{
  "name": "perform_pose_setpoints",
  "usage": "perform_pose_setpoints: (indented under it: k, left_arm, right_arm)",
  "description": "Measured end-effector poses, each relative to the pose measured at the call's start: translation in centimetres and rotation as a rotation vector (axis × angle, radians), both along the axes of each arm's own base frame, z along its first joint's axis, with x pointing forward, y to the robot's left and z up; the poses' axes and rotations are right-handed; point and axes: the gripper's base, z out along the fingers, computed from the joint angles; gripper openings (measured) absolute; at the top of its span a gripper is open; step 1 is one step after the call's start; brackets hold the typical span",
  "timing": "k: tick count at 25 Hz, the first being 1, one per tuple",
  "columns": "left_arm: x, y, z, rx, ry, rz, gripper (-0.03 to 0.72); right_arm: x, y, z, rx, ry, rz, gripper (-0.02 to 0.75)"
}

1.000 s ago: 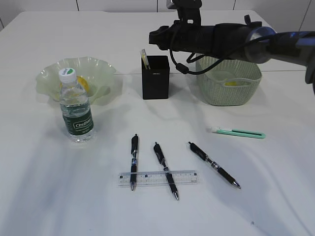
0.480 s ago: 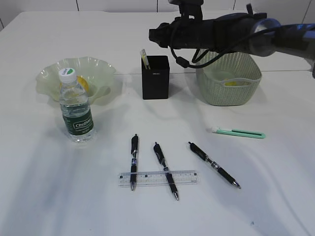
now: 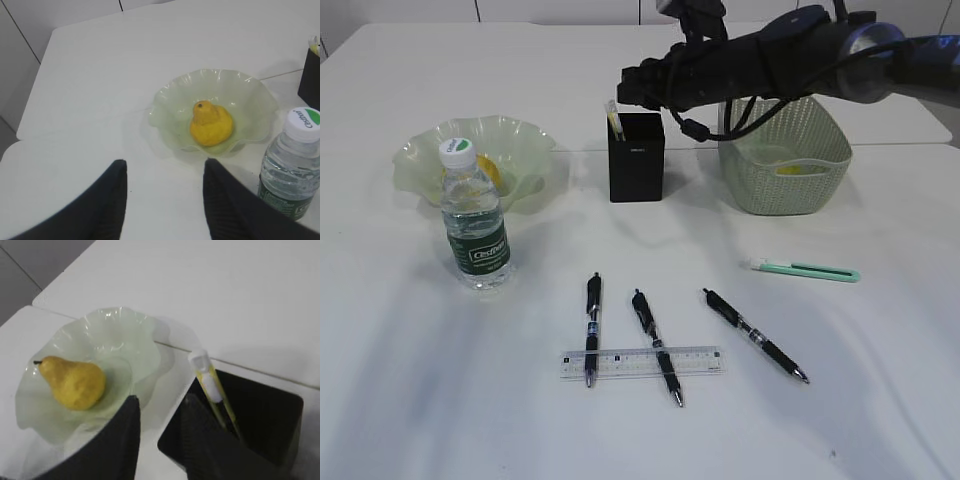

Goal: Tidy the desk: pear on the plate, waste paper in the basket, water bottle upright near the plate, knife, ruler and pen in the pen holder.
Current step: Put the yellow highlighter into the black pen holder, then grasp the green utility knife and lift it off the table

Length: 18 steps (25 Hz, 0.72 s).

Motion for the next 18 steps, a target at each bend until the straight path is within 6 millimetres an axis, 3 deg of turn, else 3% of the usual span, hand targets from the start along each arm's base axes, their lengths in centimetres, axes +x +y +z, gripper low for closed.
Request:
perform_pose_setpoints:
  k: [7, 18]
  left_arm:
    - [0.0, 0.0, 0.0, 0.000, 0.000, 0.000, 0.349]
    - [0.0, 0.0, 0.0, 0.000, 0.000, 0.000, 0.349]
  right_arm:
    - [-0.3, -2.1, -0.2, -0.030, 0.095, 0.031, 0.217]
    - [-1.7, -2.7, 1.8, -0.133, 0.154, 0.096, 0.218]
